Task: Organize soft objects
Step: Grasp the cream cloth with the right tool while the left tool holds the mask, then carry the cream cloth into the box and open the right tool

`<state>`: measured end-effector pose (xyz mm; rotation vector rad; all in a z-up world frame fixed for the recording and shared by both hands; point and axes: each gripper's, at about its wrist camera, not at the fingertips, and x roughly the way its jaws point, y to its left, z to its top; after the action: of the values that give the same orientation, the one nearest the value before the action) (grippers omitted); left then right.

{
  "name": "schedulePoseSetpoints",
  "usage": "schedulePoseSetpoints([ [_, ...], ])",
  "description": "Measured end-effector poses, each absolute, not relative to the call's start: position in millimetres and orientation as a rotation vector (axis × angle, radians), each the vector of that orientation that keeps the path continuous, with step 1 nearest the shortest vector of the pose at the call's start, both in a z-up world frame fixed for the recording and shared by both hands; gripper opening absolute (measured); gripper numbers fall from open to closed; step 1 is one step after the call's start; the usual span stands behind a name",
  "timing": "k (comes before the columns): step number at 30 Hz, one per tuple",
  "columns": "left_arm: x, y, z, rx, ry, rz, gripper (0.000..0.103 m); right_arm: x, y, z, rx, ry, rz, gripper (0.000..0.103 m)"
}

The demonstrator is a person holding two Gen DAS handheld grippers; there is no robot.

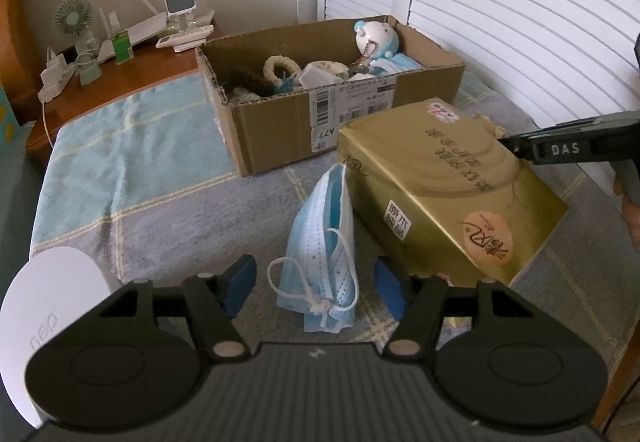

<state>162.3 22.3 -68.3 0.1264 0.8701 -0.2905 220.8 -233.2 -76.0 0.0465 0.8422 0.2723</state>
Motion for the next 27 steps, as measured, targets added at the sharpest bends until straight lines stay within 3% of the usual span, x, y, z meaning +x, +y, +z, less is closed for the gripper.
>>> schedulePoseSetpoints([
  [2,163,22,-69,0.126,0.871,-0.295,0.055,216,-234,-72,0.031,0.826,0.258,0.023],
  [8,165,22,-71,0.133,0.877,-0.307,0.051,209,-237,-65,-0.031,0.813,0.211,0.024],
  [11,167,23,-72,0.126,0.882,-0.313,0.038,210,-237,-71,-0.036,0.832,0.201,0.026],
  [16,168,24,-73,0.12,0.884,-0.306,0.027,211,-235,-76,-0.022,0.839,0.201,0.036],
  [18,168,25,-71,0.119,0.884,-0.306,0.026,211,-233,-77,-0.032,0.84,0.204,0.035],
  [21,167,26,-69,0.124,0.882,-0.308,0.024,209,-230,-75,-0.044,0.84,0.207,0.027],
  [27,161,29,-56,0.141,0.872,-0.328,0.023,197,-229,-58,-0.066,0.8,0.198,0.025],
])
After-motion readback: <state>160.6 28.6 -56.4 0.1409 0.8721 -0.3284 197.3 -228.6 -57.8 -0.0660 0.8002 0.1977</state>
